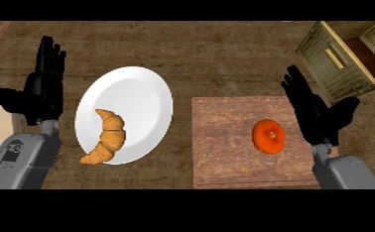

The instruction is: Pick the squash from the cutting board and place it in the basket

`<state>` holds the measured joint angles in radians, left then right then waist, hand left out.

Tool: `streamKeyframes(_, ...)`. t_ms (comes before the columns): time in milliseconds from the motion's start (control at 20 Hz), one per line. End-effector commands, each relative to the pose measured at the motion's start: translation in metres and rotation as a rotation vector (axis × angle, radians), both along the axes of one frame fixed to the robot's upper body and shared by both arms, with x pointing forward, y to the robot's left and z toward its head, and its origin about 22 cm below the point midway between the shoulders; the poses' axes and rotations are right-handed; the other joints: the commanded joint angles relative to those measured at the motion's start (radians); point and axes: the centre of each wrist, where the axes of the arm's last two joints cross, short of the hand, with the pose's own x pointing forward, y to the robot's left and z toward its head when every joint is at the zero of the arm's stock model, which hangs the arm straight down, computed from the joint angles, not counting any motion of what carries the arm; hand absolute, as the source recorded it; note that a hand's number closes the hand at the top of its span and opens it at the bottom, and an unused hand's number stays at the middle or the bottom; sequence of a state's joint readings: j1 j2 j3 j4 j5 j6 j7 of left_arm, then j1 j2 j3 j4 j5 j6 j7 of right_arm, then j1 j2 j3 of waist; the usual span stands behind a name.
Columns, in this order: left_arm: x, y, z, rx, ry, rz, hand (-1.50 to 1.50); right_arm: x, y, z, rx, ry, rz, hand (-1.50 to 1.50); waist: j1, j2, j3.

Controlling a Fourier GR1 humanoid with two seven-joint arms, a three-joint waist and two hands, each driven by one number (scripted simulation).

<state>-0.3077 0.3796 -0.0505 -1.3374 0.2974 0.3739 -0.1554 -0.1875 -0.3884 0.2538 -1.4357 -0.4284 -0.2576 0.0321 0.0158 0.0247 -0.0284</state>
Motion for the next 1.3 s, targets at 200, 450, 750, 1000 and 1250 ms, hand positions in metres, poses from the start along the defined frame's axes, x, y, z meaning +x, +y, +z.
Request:
streamKeyframes(200, -0.056, -0.012, -0.097, -0.058, 0.541, -0.105, 0.0, 0.024, 0.079, 0.086, 0.192, -0.314, 0.603, 1.5, 0.049, -0.009, 0.031)
streamKeyframes(450, -0.084, -0.024, -0.127, -0.076, 0.713, -0.161, 0.0, -0.005, 0.131, 0.098, 0.114, -0.458, 1.058, 1.5, 0.038, -0.018, 0.031)
streamKeyframes(750, -0.1, 0.017, -0.123, -0.055, 0.779, -0.127, 0.0, -0.031, 0.128, 0.096, -0.227, -0.497, 0.966, -1.5, -0.018, -0.037, 0.027)
streamKeyframes(1000, -0.099, 0.017, -0.12, -0.061, 0.769, -0.11, 0.0, -0.004, 0.077, 0.17, -0.774, -0.611, 0.761, -1.5, -0.043, -0.044, 0.024)
streamKeyframes(1250, -0.115, 0.024, -0.124, -0.064, 0.784, -0.12, 0.0, -0.007, 0.048, 0.241, -1.02, -0.611, 0.744, -1.5, -0.027, -0.039, 0.024)
